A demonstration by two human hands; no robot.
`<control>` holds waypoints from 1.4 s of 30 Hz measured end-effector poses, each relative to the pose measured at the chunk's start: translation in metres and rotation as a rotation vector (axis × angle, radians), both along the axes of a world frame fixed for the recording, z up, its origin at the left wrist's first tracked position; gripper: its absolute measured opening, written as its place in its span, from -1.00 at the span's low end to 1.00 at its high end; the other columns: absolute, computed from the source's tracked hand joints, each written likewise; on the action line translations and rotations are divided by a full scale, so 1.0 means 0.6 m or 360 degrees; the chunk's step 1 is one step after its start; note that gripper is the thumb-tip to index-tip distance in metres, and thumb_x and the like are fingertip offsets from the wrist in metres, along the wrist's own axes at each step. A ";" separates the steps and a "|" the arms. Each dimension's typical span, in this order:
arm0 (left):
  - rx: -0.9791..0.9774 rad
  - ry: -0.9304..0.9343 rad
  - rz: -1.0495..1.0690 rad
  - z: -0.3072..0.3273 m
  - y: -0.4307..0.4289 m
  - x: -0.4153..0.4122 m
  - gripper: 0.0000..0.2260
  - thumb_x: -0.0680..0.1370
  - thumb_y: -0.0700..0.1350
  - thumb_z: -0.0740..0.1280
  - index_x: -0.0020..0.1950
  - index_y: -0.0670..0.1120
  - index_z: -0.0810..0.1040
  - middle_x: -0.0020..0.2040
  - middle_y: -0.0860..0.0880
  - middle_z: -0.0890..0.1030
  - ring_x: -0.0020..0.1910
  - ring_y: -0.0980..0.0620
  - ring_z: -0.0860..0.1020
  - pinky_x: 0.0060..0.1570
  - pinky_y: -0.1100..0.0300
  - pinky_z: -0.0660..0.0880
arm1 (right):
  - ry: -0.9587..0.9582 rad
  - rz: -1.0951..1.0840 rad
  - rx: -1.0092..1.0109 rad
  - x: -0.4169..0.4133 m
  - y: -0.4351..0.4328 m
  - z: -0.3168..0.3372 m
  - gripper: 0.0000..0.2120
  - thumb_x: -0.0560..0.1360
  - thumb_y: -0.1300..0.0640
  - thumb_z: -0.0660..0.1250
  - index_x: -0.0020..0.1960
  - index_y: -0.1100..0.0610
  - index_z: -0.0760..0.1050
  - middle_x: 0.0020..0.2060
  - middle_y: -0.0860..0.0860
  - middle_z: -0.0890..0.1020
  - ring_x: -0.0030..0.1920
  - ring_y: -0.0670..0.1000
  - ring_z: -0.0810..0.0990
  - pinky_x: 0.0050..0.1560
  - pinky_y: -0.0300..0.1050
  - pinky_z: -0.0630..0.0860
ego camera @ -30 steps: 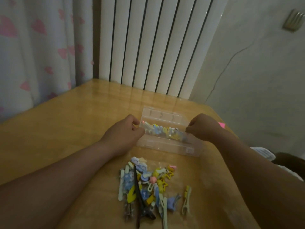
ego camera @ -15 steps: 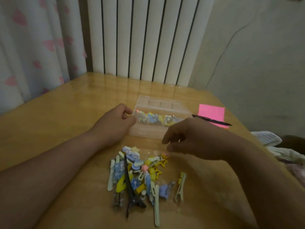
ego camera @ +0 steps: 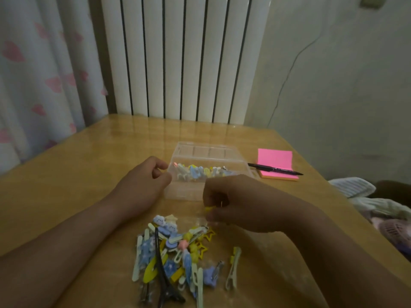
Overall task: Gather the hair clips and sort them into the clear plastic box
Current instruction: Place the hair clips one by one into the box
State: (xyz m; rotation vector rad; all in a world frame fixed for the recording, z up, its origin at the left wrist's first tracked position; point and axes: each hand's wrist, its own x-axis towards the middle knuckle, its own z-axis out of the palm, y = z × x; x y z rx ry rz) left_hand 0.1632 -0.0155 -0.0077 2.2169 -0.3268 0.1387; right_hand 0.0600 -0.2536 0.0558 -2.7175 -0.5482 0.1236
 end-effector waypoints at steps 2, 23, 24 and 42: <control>-0.0004 0.0004 -0.0009 0.000 0.000 0.001 -0.78 0.67 0.06 0.33 0.30 0.06 0.53 -0.05 0.02 0.63 -0.05 0.06 0.60 0.06 -0.01 0.54 | -0.0117 -0.0103 0.0246 0.005 -0.005 0.003 -0.88 0.57 0.03 0.49 0.03 -0.10 0.56 -0.10 -0.13 0.62 -0.17 -0.17 0.60 -0.20 -0.28 0.52; -0.0040 0.0053 -0.0022 0.002 -0.003 -0.005 -0.74 0.66 0.10 0.32 0.32 0.05 0.50 -0.06 0.06 0.62 -0.07 0.07 0.61 0.00 0.02 0.54 | -0.0322 -0.0989 -0.0100 0.166 -0.103 -0.010 -0.83 0.61 0.07 0.45 0.11 0.10 0.76 -0.01 0.01 0.77 -0.13 -0.03 0.62 -0.09 -0.16 0.50; -0.0035 0.0050 -0.0021 0.003 -0.003 -0.005 -0.73 0.66 0.10 0.32 0.32 0.05 0.51 -0.05 0.07 0.62 -0.06 0.07 0.60 0.00 0.03 0.54 | -0.0382 -0.0985 -0.0045 0.159 -0.102 -0.007 -0.82 0.62 0.06 0.43 0.13 0.09 0.76 0.00 0.00 0.76 -0.14 -0.05 0.61 -0.15 -0.19 0.48; 0.0012 0.0031 -0.0008 0.005 -0.002 -0.005 -0.73 0.67 0.09 0.32 0.34 0.04 0.51 -0.04 0.04 0.63 -0.04 0.05 0.60 0.04 -0.03 0.55 | -0.0107 -0.0019 -0.0076 0.006 0.015 -0.002 -0.84 0.59 -0.09 0.44 0.17 -0.19 0.67 -0.07 -0.25 0.66 -0.08 -0.25 0.61 -0.10 -0.31 0.52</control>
